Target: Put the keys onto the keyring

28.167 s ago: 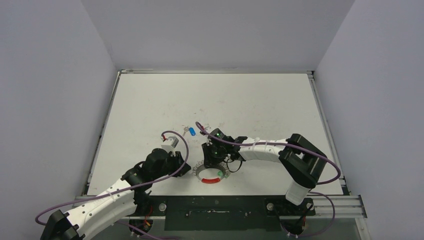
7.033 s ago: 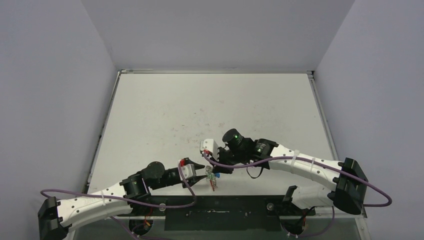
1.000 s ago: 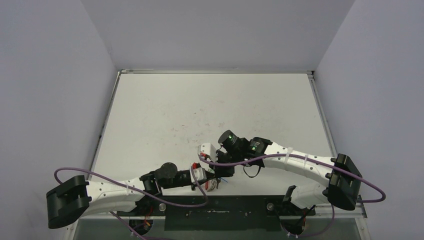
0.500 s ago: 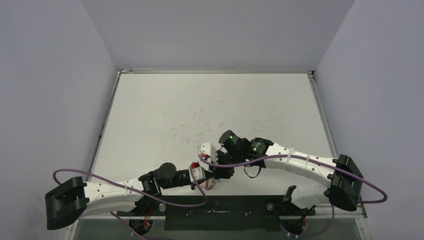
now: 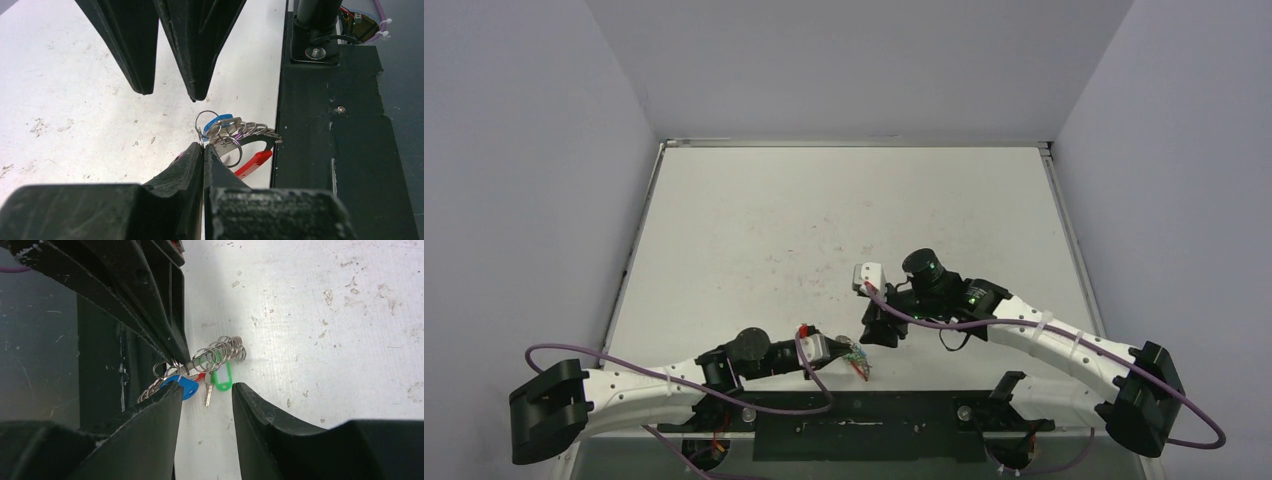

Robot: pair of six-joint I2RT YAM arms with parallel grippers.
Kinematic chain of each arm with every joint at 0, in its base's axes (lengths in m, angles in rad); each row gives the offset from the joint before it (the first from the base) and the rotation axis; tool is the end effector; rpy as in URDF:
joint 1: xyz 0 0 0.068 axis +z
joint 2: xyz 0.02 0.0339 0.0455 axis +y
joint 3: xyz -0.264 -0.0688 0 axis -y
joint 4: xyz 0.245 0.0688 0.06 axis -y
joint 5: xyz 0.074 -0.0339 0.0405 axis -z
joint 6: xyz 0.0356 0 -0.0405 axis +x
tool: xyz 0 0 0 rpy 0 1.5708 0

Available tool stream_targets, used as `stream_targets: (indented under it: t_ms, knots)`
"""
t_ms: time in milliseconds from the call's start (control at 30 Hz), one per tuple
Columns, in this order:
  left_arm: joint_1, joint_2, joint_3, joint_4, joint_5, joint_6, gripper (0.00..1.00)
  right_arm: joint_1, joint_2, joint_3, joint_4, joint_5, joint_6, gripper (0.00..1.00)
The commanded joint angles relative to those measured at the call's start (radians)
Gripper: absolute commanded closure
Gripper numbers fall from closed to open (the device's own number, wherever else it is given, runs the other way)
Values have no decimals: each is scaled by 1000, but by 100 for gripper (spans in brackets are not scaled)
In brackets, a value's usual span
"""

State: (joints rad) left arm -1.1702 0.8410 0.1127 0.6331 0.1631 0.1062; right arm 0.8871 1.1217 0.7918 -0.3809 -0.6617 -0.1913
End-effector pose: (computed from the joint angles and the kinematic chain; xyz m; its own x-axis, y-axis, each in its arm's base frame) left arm 0.0631 -0.1638 0.1816 0.0661 0.1121 -0.9915 0.9701 0.2253 0.0902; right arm 0.1308 0.1952 0.2621 -0.2324 -0.5227 -0.8202 -0.9676 0.0387 0.2495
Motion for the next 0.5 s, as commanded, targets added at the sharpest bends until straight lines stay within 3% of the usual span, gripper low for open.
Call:
stream_targets:
  t_ms: [0, 467]
  knots:
    - [-5, -13, 4, 68, -5, -17, 100, -10, -26, -28, 81, -92, 14, 59]
    - [-5, -6, 15, 51, -3, -10, 100, -10, 12, -37, 159, -144, 91, 59]
